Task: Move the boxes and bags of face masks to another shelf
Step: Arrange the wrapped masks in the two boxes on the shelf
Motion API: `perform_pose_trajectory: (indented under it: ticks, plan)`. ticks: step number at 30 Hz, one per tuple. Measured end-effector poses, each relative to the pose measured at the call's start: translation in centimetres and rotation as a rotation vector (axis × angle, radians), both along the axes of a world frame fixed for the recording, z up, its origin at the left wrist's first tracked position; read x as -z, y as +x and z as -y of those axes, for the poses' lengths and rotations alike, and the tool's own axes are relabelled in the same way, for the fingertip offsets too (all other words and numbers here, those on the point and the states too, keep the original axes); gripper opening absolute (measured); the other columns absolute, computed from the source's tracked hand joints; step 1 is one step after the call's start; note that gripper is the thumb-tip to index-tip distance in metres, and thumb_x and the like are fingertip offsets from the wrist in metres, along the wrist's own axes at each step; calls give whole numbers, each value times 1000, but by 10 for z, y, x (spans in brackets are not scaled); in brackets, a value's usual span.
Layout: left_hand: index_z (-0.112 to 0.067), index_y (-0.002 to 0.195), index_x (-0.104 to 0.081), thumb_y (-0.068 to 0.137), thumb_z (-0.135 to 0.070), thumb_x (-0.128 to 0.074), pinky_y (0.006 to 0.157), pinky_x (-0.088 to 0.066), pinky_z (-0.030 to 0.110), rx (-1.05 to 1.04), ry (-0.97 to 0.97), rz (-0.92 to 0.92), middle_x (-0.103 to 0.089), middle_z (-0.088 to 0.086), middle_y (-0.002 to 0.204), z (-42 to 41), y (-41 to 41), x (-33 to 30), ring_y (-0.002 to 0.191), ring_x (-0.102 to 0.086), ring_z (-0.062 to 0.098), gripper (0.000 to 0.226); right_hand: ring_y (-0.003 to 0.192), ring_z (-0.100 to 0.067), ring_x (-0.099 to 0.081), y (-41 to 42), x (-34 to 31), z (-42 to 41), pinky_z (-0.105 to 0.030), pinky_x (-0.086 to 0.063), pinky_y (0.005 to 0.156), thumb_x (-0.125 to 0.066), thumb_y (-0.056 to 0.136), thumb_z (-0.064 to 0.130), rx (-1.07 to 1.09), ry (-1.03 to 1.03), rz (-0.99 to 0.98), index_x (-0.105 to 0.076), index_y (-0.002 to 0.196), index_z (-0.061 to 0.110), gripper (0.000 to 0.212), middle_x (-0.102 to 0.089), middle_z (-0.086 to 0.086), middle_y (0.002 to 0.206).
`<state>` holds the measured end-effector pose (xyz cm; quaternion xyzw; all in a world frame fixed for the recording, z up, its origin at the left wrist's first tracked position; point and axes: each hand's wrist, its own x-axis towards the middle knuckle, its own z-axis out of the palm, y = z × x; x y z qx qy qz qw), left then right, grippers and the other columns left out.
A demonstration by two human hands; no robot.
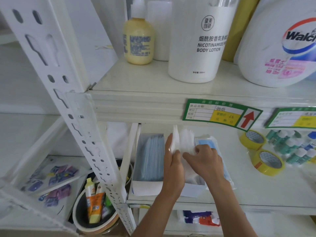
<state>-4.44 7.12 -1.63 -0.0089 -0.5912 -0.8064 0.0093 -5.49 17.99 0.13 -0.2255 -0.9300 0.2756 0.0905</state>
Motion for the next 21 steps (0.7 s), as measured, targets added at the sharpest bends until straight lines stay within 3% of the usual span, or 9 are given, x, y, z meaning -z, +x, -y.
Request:
perform_pose_trajectory:
  ticks: [4,7,12,15,18,21]
  plan:
    - [-39,156,-23,107,-8,-34,122,-29,43,138,-201,-31,-29,-12,162,-2,-1,12,147,-31,7,59,56,-18,-51,2,-5,-3,-33,-40,57,-64,64,47,-6,4,-20,-43,54,18,37,-51,3,56]
    - [-38,159,-8,104,-10,-41,125,-23,38,201,-432,-72,-18,-13,165,-1,-1,14,148,-21,2,70,50,-19,-47,3,-10,-3,-30,-35,51,-57,57,44,5,-37,-39,-38,52,17,33,-46,3,53]
    - [-42,157,2,100,-30,-55,112,-35,33,206,-732,-109,-27,-6,158,10,-3,12,142,-36,14,81,54,-17,-47,6,-11,-1,-29,-32,51,-49,59,43,23,-30,25,-44,59,16,27,-51,2,61]
    - [-49,153,7,96,-28,-60,100,-39,26,188,-828,-221,-24,-7,159,17,2,8,136,-41,13,91,64,-17,-53,7,-6,-2,-32,-39,62,-54,73,47,28,21,82,-57,79,21,26,-58,5,74]
    - [-54,152,0,90,-16,-58,97,-38,22,216,-844,-303,-18,-12,162,23,2,5,132,-38,7,93,91,-25,-61,10,2,3,-36,-42,76,-49,84,64,12,37,110,-60,107,28,43,-68,4,98]
    - [-34,148,-30,92,-15,-55,95,-46,23,222,-1077,-335,-32,-3,153,29,0,8,126,-47,13,64,94,-22,-59,12,11,10,-36,-39,76,-42,93,60,-11,-40,33,-57,119,29,44,-69,3,104]
